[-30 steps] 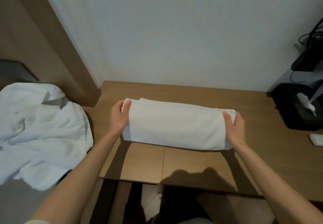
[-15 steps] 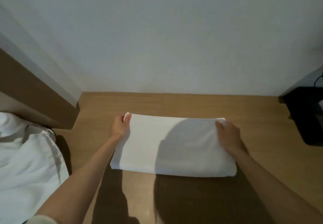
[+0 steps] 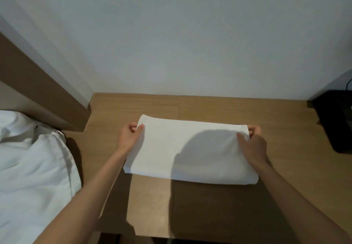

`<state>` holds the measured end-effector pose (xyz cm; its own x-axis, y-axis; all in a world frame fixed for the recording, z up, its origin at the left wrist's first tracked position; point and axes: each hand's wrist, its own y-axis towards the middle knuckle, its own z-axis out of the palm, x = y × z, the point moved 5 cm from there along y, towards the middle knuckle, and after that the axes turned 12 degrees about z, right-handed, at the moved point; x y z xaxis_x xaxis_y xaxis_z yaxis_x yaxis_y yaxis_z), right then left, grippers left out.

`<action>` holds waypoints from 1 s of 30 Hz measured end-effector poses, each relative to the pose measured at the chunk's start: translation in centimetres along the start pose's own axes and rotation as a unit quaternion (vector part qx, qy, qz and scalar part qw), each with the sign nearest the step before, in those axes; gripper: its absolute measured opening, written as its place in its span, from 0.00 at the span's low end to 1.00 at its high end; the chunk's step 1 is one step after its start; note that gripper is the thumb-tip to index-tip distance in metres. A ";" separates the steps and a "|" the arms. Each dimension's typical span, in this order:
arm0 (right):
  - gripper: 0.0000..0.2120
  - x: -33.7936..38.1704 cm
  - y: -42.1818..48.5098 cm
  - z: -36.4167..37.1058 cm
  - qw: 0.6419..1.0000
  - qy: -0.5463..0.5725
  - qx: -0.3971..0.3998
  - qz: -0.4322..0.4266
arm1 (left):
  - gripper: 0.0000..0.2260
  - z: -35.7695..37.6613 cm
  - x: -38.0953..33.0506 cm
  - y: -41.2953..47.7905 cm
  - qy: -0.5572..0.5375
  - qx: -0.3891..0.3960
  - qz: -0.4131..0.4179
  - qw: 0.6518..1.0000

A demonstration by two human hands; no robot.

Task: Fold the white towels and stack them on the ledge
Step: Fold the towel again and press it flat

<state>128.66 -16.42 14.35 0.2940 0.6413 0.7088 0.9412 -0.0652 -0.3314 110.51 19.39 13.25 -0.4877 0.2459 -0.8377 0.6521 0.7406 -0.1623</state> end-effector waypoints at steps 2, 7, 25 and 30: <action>0.18 -1.0 -0.8 -0.6 1.000 0.016 0.003 0.017 | 0.09 -0.5 1.0 -1.6 0.019 0.016 0.000 1.000; 0.19 -4.3 -3.5 -1.2 0.995 0.013 0.020 0.096 | 0.14 -1.1 3.5 -5.8 0.102 0.045 -0.017 0.994; 0.10 -6.3 -8.5 -0.9 0.991 -0.133 0.002 -0.017 | 0.15 -1.2 4.0 -10.3 0.220 -0.007 0.031 0.975; 0.08 -7.1 -8.8 -0.6 0.994 -0.111 0.020 0.007 | 0.18 -1.4 4.3 -10.6 0.229 0.002 0.047 0.972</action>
<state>118.40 -20.88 12.66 0.2589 0.7937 0.5505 0.9287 -0.0478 -0.3677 100.72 13.43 12.11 -0.6331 0.5656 -0.5285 0.7079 0.6993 -0.0996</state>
